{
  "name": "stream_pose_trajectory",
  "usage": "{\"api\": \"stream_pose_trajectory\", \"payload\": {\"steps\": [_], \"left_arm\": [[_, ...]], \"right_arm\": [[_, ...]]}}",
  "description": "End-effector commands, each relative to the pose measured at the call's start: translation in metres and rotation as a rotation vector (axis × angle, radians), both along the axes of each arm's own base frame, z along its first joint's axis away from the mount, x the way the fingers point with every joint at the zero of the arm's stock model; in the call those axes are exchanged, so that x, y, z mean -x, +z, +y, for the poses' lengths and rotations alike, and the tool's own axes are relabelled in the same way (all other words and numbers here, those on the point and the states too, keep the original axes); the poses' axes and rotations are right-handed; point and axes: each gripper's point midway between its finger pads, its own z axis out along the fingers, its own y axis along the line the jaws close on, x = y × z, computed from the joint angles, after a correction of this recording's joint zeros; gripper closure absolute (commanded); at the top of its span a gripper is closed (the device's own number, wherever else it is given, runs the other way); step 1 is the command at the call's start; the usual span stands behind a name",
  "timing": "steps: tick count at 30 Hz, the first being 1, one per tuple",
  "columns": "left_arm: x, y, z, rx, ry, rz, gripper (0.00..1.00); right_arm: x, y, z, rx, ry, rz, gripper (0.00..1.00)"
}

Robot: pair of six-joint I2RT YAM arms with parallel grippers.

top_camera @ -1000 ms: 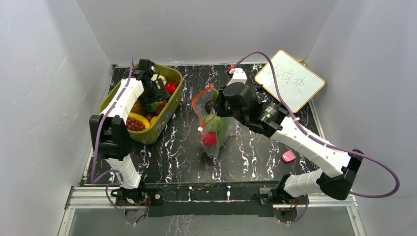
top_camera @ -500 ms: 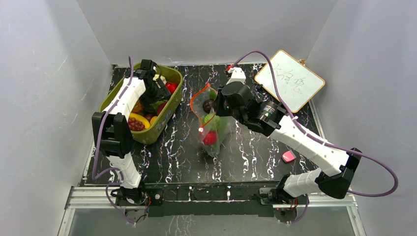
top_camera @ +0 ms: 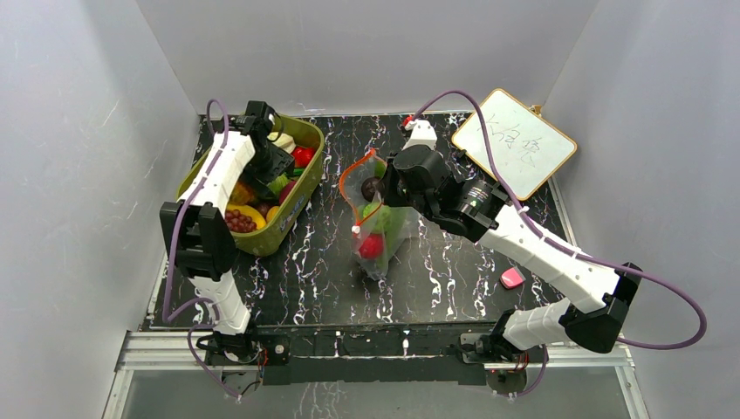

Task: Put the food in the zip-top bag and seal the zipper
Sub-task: Pick up the fake vegetable from the bin.

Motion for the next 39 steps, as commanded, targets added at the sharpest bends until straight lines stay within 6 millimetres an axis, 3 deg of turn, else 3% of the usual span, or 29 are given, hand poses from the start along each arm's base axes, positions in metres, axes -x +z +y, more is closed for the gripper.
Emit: {"api": "stream_pose_trajectory", "payload": {"steps": [1, 8, 14, 18, 23, 29, 32, 39], "left_arm": [[0.014, 0.021, 0.027, -0.07, 0.095, -0.047, 0.33], [0.021, 0.023, 0.05, -0.18, 0.112, -0.006, 0.34], [-0.009, 0.061, 0.062, -0.275, -0.058, -0.16, 0.32], [-0.016, 0.072, 0.06, -0.29, -0.181, -0.209, 0.3], [-0.019, 0.073, 0.054, -0.282, -0.257, -0.223, 0.31], [-0.053, 0.077, 0.031, -0.299, -0.456, -0.279, 0.31], [-0.054, 0.06, 0.025, -0.297, -0.509, -0.22, 0.27], [-0.061, 0.043, 0.024, -0.314, -0.509, -0.184, 0.18]], "right_arm": [[-0.004, 0.041, -0.002, -0.107, -0.027, -0.087, 1.0], [-0.003, 0.039, -0.001, -0.108, -0.027, -0.08, 1.0], [-0.005, 0.041, 0.0, -0.107, -0.026, -0.086, 1.0], [-0.004, 0.038, 0.001, -0.106, -0.021, -0.083, 1.0], [-0.003, 0.038, -0.002, -0.107, -0.024, -0.089, 1.0], [-0.004, 0.036, 0.0, -0.103, -0.011, -0.098, 1.0], [-0.005, 0.035, 0.003, -0.095, -0.002, -0.102, 1.0], [-0.005, 0.034, 0.001, -0.087, 0.003, -0.124, 1.0]]}}
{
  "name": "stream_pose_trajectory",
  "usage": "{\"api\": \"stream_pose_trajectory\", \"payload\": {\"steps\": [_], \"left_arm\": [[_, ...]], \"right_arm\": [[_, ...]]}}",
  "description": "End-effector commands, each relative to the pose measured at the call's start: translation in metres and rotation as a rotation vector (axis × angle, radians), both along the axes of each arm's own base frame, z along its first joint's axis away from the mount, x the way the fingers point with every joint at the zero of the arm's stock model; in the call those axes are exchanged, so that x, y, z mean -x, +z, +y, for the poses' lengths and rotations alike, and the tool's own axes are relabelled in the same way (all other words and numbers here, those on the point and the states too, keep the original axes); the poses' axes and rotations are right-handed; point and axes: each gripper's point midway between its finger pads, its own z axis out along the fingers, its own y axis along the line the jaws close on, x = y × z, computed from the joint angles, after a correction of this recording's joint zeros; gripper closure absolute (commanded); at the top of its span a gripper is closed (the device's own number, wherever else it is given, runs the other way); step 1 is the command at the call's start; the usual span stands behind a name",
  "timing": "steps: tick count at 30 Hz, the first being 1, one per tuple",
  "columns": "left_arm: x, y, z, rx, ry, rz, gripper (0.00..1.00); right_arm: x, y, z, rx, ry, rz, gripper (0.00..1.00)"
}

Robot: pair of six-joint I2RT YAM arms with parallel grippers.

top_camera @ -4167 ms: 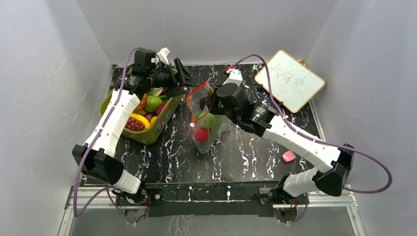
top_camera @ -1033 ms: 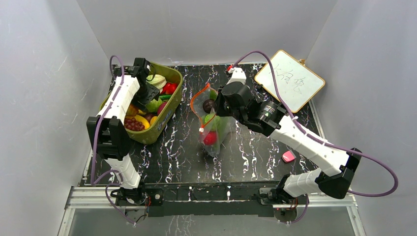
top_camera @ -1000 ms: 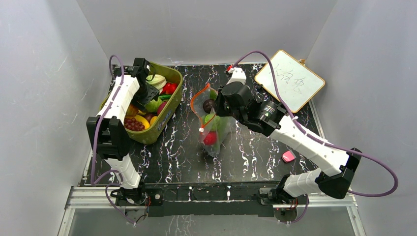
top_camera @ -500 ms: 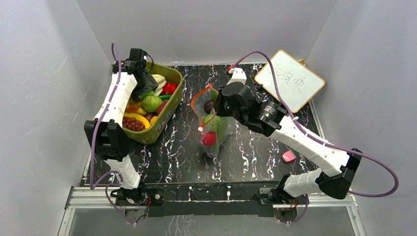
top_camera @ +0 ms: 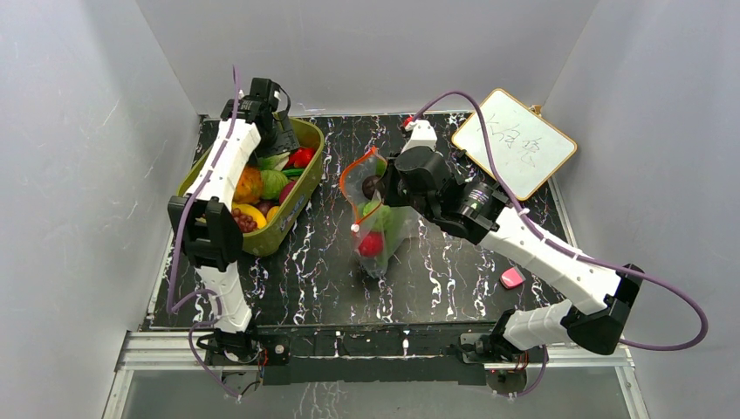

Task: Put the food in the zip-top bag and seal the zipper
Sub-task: Pick up the fake vegetable from the bin.

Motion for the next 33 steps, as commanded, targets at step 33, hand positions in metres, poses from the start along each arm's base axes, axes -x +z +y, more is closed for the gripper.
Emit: {"api": "stream_pose_trajectory", "payload": {"steps": [33], "left_arm": [[0.033, -0.092, 0.042, -0.114, 0.094, 0.31, 0.13]], "right_arm": [[-0.006, 0.033, -0.017, -0.061, -0.039, -0.16, 1.0]]}}
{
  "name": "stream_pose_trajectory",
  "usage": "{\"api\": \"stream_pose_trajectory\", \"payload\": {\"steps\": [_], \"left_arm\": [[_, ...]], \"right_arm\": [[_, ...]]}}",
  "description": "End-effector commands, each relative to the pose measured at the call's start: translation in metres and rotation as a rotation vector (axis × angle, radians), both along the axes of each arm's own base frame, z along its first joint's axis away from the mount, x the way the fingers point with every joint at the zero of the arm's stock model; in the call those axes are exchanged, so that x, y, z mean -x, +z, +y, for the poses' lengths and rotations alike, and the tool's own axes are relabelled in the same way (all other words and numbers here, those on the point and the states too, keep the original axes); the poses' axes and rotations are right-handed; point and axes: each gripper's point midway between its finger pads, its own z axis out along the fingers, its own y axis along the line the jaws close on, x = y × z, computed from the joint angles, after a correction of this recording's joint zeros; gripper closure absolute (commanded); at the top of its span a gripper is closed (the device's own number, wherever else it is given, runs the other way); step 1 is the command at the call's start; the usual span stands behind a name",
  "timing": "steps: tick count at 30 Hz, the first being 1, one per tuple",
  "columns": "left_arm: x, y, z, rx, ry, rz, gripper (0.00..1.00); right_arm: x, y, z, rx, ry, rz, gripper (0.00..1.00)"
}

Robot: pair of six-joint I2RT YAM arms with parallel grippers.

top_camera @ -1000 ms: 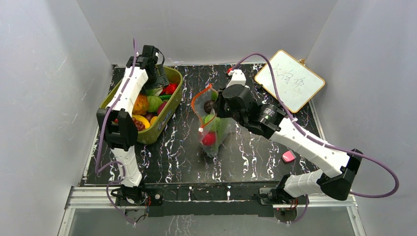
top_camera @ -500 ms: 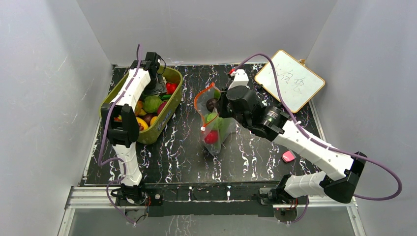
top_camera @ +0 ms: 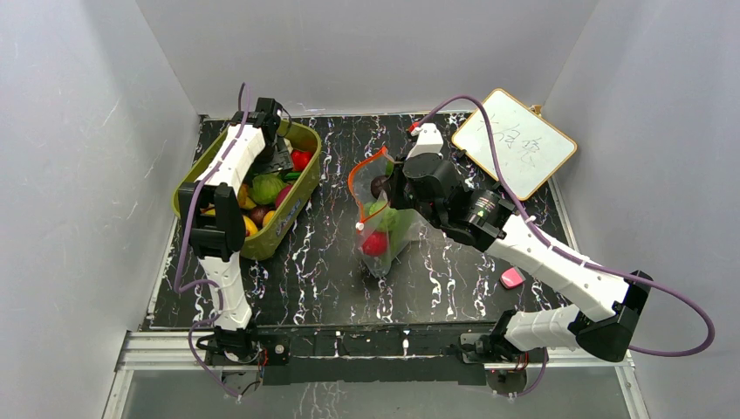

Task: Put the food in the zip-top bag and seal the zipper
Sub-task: Pick up the fake vegetable from the bin.

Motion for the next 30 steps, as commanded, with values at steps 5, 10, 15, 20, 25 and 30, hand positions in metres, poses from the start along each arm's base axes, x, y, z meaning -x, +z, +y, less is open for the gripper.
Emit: {"api": "stream_pose_trajectory", "payload": {"steps": [5, 10, 15, 20, 25, 30], "left_arm": [[0.022, -0.021, 0.0, 0.047, 0.032, 0.118, 0.24], [0.021, -0.009, -0.002, 0.057, 0.018, 0.087, 0.39], [0.02, 0.005, -0.003, 0.059, 0.002, 0.056, 0.52], [0.018, 0.02, -0.009, 0.079, -0.006, 0.015, 0.65], [0.007, 0.048, -0.02, 0.091, -0.031, -0.061, 0.71], [0.003, 0.067, -0.023, 0.097, -0.038, -0.114, 0.74]], "right_arm": [[-0.006, 0.036, -0.004, -0.088, -0.034, -0.096, 1.0], [-0.007, 0.036, -0.002, -0.089, -0.027, -0.094, 1.0], [-0.006, 0.036, -0.002, -0.095, -0.026, -0.093, 1.0], [-0.005, 0.038, -0.003, -0.104, -0.03, -0.094, 1.0], [-0.003, 0.038, -0.006, -0.116, -0.039, -0.09, 1.0], [-0.002, 0.039, -0.006, -0.122, -0.037, -0.086, 1.0]]}}
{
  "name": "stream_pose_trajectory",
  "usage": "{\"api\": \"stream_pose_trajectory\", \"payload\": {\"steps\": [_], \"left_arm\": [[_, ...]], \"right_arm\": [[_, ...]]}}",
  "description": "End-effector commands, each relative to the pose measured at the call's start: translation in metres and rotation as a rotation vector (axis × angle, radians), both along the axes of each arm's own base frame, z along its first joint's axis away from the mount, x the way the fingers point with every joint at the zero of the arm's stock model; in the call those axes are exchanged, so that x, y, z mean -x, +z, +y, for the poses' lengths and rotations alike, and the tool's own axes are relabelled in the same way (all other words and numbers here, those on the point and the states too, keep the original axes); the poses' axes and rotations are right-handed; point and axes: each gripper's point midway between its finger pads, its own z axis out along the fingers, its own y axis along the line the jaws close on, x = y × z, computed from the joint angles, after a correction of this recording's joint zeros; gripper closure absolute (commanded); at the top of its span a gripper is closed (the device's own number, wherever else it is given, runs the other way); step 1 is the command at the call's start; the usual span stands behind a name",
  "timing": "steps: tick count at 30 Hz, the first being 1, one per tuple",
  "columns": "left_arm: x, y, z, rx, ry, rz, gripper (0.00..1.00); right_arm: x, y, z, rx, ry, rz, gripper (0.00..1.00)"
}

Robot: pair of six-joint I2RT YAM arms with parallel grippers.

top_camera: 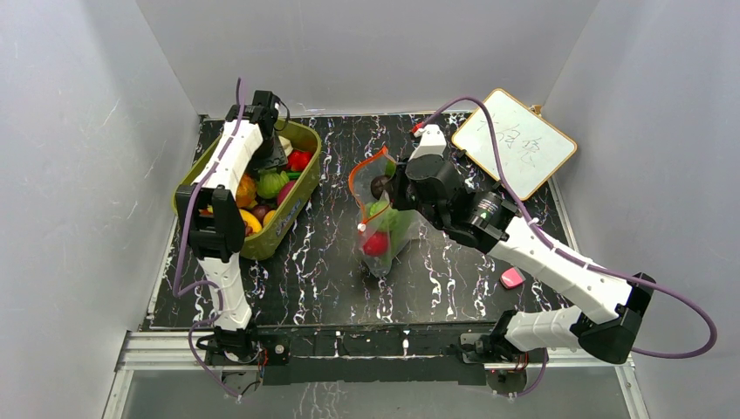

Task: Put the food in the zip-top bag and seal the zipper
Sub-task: Pick up the fake vegetable from the bin.

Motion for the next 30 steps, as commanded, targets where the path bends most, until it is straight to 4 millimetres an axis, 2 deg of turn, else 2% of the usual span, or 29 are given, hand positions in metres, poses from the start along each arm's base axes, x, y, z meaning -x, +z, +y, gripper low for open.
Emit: {"api": "stream_pose_trajectory", "payload": {"steps": [1, 5, 13, 18, 24, 30], "left_arm": [[0.002, 0.053, -0.011, 0.05, -0.016, -0.117, 0.74], [0.0, 0.068, -0.016, 0.073, -0.025, -0.15, 0.74], [-0.006, 0.119, -0.024, 0.129, -0.052, -0.274, 0.75], [0.001, 0.142, -0.036, 0.2, -0.098, -0.325, 0.76], [0.016, 0.174, -0.062, 0.348, -0.19, -0.412, 0.78], [0.037, 0.217, -0.106, 0.63, -0.283, -0.553, 0.79]], "right_arm": [[-0.003, 0.038, -0.003, -0.115, -0.028, -0.085, 1.0], [-0.004, 0.037, -0.001, -0.114, -0.027, -0.081, 1.0], [-0.004, 0.032, 0.002, -0.11, -0.023, -0.06, 1.0], [-0.005, 0.026, 0.005, -0.104, -0.025, -0.04, 1.0], [-0.006, 0.023, 0.012, -0.105, -0.016, -0.009, 1.0], [-0.01, 0.021, 0.01, -0.108, -0.054, 0.004, 1.0]]}}
